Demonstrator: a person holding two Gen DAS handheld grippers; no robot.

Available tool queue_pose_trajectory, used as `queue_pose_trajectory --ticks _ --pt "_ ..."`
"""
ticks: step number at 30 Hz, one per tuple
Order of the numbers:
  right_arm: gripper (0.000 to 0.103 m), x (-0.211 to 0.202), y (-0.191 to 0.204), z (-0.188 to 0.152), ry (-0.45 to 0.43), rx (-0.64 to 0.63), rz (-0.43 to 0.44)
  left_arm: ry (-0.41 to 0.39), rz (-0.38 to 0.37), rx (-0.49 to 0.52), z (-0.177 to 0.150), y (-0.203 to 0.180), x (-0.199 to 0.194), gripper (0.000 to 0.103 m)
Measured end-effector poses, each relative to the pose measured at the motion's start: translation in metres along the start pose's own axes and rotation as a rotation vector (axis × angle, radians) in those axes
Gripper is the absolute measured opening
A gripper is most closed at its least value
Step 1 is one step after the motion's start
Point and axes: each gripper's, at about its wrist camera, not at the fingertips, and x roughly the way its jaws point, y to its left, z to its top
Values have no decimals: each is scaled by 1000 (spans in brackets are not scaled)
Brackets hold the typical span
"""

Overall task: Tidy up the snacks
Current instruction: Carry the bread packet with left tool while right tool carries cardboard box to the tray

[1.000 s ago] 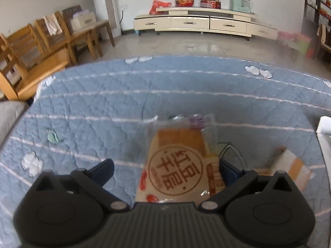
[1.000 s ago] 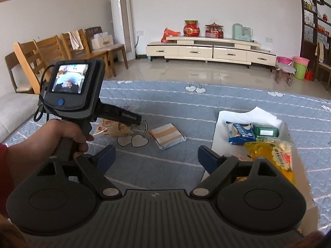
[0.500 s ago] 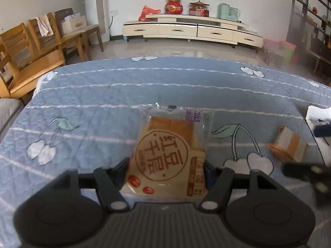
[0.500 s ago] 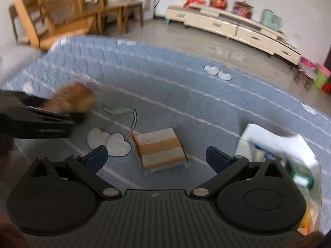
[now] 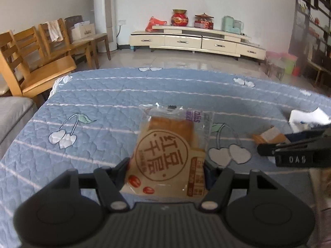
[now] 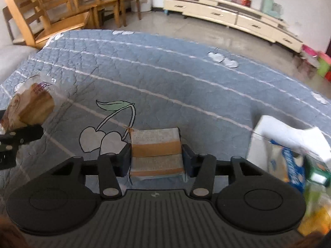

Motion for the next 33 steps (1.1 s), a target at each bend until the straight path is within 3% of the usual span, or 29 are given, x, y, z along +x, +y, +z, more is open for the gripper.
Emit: queue_pose_trajectory --ticks 10,15,16,24,33 --pt "62 -84 34 -26 -137 41 -28 -55 62 -2 -8 -10 -63 68" --pt "62 -122 49 -51 -184 43 -62 -80 48 -9 -16 -13 -99 68" --pt "62 -123 45 -43 -190 50 -67 -84 50 -8 -19 -14 -107 68" --pt "62 -179 35 -94 -210 118 -86 -104 37 31 -40 -27 -154 68" --pt "62 -221 28 -119 -259 136 -122 -133 14 56 -55 -43 -192 68"
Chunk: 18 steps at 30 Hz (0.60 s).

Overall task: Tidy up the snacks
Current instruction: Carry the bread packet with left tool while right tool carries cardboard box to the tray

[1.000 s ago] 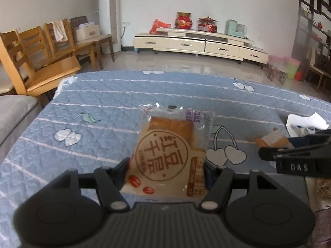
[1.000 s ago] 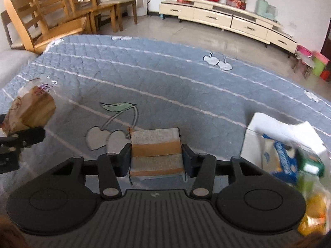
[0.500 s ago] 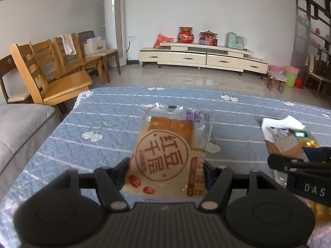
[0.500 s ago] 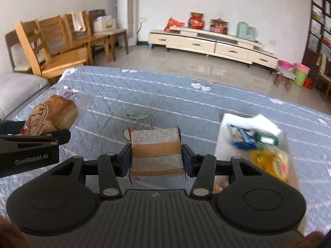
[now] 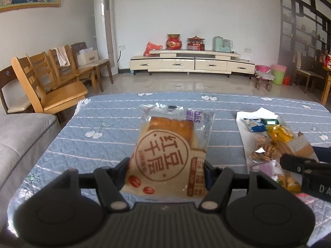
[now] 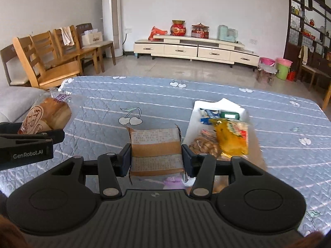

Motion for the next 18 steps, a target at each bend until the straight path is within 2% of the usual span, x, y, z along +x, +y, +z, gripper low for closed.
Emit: queue_pose_trajectory --ticks 8,18 --pt "62 -30 -11 -11 -38 6 -20 -27 -21 24 -5 -18 -22 68" --pt "62 -40 -30 -19 -79 31 -47 -43 -48 53 -7 -37 -32 68"
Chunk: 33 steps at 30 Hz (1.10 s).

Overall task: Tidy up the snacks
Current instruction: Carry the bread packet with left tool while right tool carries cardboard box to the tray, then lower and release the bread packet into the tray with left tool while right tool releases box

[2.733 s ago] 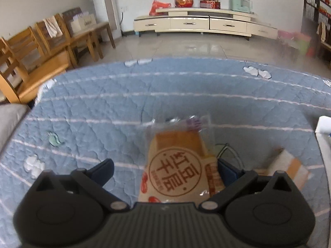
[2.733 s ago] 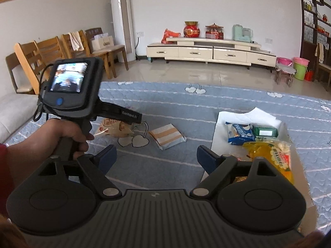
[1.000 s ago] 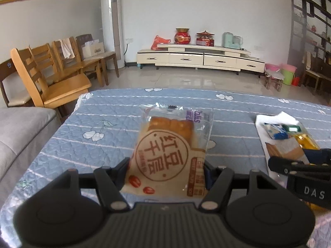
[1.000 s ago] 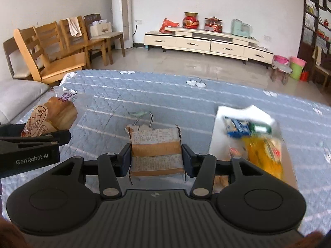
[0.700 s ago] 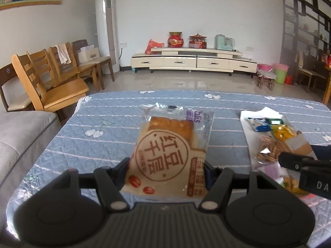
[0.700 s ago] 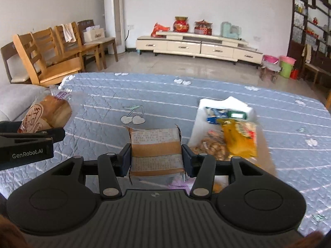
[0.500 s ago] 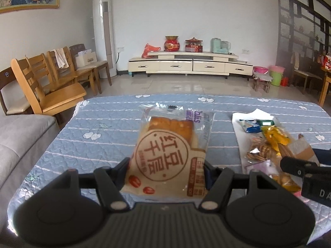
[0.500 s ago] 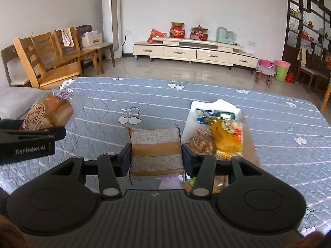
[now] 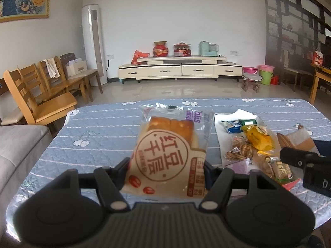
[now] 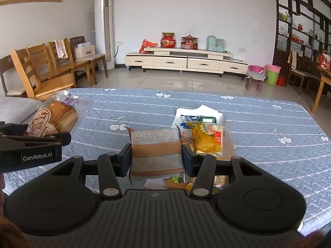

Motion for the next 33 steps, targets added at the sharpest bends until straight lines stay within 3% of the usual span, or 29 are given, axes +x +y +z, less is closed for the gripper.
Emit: queue_pose_trajectory --ticks 33 --pt "62 -10 -20 0 -35 95 -127 -5 -134 70 14 -62 15 68"
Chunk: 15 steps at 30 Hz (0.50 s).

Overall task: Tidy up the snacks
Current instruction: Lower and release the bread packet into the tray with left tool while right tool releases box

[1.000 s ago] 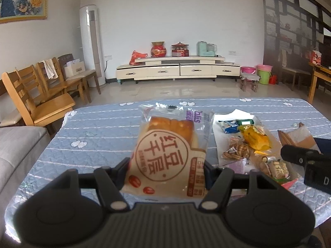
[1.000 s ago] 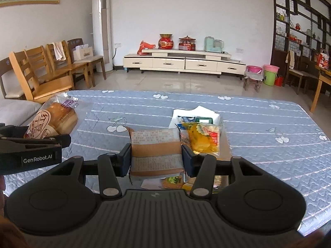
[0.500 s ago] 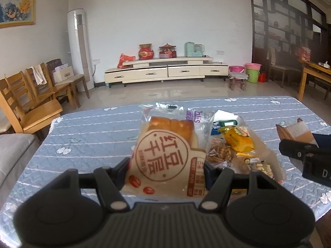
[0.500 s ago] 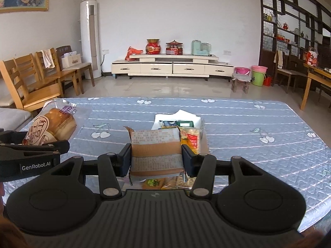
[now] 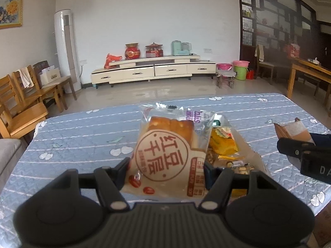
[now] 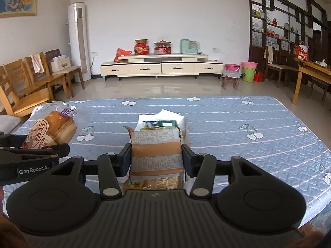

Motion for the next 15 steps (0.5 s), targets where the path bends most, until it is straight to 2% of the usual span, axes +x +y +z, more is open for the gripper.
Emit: queue_pose_trajectory --ticks 15 --pt "62 20 11 2 41 36 -8 16 -48 24 8 -22 23 68"
